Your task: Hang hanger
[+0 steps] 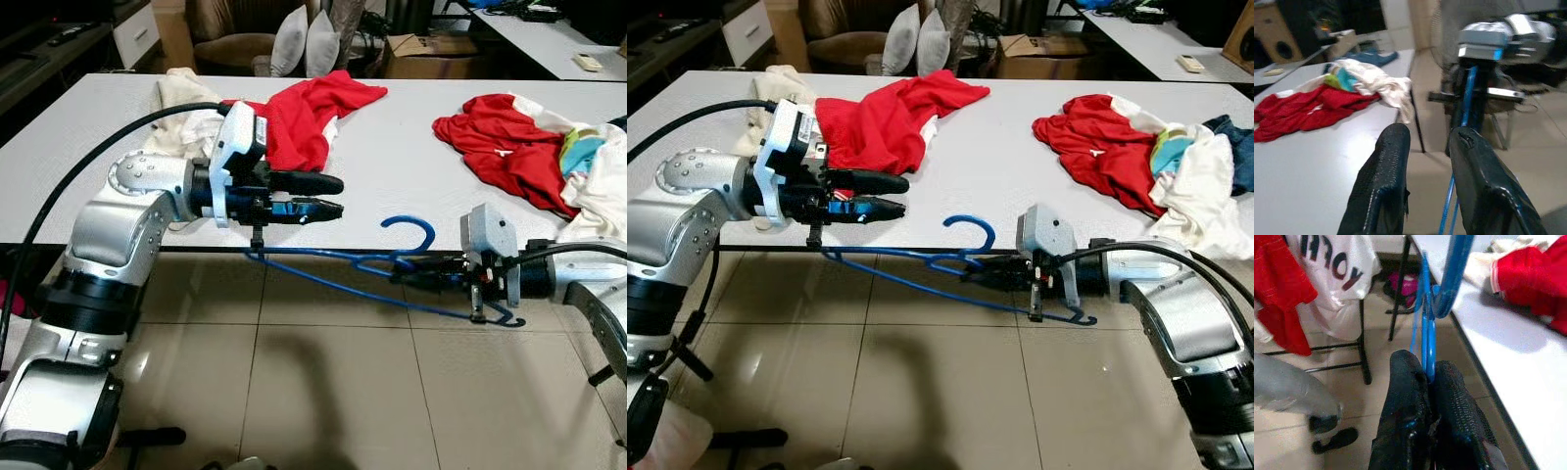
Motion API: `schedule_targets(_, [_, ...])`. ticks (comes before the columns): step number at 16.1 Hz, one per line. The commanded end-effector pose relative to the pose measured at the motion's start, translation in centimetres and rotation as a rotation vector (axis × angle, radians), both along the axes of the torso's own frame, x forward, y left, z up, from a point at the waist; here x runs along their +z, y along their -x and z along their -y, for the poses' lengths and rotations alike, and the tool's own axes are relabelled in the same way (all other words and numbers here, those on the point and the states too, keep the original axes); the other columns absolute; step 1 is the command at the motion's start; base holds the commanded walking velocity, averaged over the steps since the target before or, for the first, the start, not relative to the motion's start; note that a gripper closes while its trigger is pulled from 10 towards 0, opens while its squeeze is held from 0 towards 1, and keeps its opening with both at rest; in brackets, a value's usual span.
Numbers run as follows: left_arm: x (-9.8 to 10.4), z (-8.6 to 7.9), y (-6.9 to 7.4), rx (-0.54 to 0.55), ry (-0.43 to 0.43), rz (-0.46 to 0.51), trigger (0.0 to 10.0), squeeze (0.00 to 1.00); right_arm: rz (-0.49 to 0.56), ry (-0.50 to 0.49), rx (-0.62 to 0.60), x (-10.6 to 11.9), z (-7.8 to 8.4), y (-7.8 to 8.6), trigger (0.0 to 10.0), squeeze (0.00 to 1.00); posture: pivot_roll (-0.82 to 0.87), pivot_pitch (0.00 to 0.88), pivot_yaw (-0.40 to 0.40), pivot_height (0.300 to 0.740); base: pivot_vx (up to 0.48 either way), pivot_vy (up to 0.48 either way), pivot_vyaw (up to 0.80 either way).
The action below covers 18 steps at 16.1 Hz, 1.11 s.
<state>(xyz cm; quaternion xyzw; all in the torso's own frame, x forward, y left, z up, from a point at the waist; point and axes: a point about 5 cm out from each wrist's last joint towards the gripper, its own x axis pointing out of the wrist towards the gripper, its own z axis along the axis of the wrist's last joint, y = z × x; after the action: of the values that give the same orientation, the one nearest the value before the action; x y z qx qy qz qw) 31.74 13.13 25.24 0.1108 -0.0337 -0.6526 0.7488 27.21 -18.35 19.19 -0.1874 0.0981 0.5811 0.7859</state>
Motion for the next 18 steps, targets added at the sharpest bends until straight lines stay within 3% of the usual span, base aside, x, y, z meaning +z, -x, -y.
schedule_targets(1, [0.1,-0.8,-0.2,0.092,0.045,0.006,10.0,0.0,0.019,-0.024,-0.043,0.0,-0.1,0.3,0.0,0.0,-0.15,0.0,0.063,0.74,0.0,0.0,0.0])
schedule_targets(2, [-0.6,-1.5,-0.4,0.183,0.069,-0.004,10.0,0.0,0.021,-0.036,-0.107,-0.5,0.0,0.6,0.0,0.0,-0.17,0.0,0.069,0.74,0.0,0.0,0.0])
schedule_targets(3, [-3.3,-2.6,-0.3,0.358,0.065,-0.061,10.0,0.0,0.005,-0.092,-0.267,-1.6,-0.1,1.1,0.0,0.0,-0.19,0.0,0.074,0.74,0.0,0.0,0.0])
schedule_targets(6, [-9.8,-3.1,1.3,0.701,0.08,-0.108,10.0,0.0,0.038,-0.232,-0.609,-4.0,-1.2,3.0,0.0,0.0,-0.2,0.0,0.055,0.74,0.0,0.0,0.0])
schedule_targets(7, [-10.2,-3.1,1.4,0.765,0.098,-0.099,10.0,0.0,0.036,-0.245,-0.663,-4.3,-1.1,3.2,0.0,0.0,-0.19,0.0,0.035,0.74,0.0,0.0,0.0])
schedule_targets(8, [-10.6,-3.1,1.5,0.824,0.127,-0.12,10.0,0.0,0.037,-0.259,-0.726,-4.6,-1.1,3.3,0.7,0.0,-0.19,0.0,0.035,0.74,0.0,0.0,0.0])
schedule_targets(9, [-11.0,-3.0,1.7,0.863,0.132,-0.129,10.0,0.0,0.04,-0.26,-0.808,-5.0,-0.8,3.3,10.0,0.0,-0.18,0.0,0.013,0.74,0.0,-0.281,0.0])
schedule_targets(10, [-11.6,-2.8,2.0,0.889,0.122,-0.135,10.0,0.0,0.026,-0.307,-0.848,-5.2,-0.9,3.2,10.0,0.0,-0.18,0.0,0.009,0.74,0.0,-0.412,0.0])
schedule_targets(13, [-12.8,-2.2,2.7,0.976,0.143,-0.18,10.0,0.0,0.083,-0.302,-0.994,-5.4,-0.6,2.9,10.0,0.0,-0.2,0.0,0.007,0.74,0.0,-0.463,0.0])
schedule_targets(15, [-13.5,-1.2,3.1,1.029,0.157,-0.18,10.0,0.0,0.088,-0.257,-1.208,-6.3,0.9,4.1,10.0,0.0,-0.23,0.0,0.026,0.74,0.0,-0.48,0.0])
schedule_targets(18, [-13.2,-0.9,3.4,1.03,0.154,-0.175,10.0,0.0,0.093,-0.276,-1.148,-6.1,0.4,4.3,10.0,0.0,-0.2,0.0,0.014,0.74,0.0,-0.48,0.0])
